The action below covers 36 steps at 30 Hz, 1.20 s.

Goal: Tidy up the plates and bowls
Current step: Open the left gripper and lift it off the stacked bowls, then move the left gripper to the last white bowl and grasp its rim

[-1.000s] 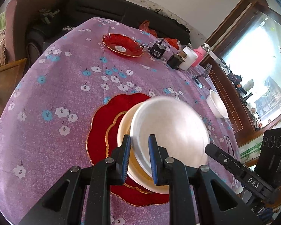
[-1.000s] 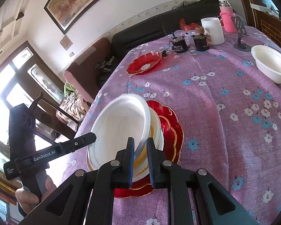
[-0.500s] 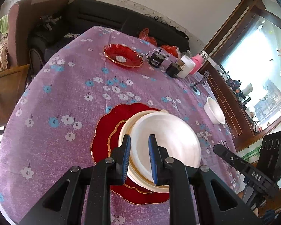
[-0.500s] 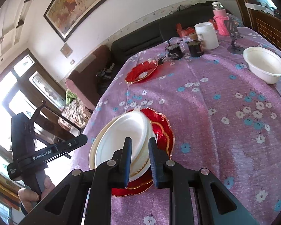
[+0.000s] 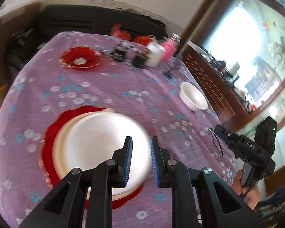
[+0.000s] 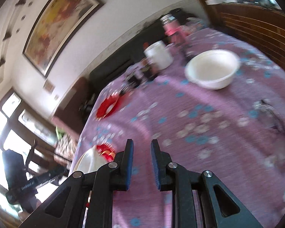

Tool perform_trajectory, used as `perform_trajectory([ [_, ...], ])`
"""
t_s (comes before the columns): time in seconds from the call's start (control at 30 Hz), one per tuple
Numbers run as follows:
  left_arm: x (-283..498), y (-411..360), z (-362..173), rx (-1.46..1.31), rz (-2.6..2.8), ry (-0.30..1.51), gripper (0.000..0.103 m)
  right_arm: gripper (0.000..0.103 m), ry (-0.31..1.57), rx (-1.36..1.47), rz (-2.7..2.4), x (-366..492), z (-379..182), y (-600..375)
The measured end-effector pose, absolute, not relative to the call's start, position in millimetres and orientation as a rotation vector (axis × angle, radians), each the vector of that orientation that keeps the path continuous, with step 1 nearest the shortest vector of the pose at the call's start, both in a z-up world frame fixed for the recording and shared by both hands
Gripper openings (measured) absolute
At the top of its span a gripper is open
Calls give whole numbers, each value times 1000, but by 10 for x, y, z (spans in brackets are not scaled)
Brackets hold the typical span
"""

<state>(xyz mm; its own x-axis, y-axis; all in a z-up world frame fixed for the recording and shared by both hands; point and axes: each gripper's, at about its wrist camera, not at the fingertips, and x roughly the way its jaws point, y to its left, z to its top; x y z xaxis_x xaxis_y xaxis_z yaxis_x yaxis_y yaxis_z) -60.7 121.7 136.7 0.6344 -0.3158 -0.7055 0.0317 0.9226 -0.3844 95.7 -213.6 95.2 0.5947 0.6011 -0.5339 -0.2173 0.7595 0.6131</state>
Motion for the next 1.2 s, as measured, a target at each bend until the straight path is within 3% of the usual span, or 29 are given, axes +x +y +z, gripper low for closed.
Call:
perform_trajectory([
  [0.2, -383, 556, 1287, -273, -274, 919, 20, 34, 783, 589, 438, 978, 848, -2643],
  [0.5, 36, -291, 1058, -191, -325, 1022, 20, 34, 776, 704, 365, 1265, 637, -3111],
  [0.67, 504, -591, 1174, -186, -324, 1039, 24, 34, 760, 757, 259, 1979, 727, -3352],
  [0.87, 1250, -793, 1255, -153, -232, 1010, 28, 34, 777, 765, 118, 2534, 555, -3560],
  [1.2, 2301, -911, 834, -222, -214, 1090, 27, 36, 795, 816, 226, 2667, 267, -3640],
])
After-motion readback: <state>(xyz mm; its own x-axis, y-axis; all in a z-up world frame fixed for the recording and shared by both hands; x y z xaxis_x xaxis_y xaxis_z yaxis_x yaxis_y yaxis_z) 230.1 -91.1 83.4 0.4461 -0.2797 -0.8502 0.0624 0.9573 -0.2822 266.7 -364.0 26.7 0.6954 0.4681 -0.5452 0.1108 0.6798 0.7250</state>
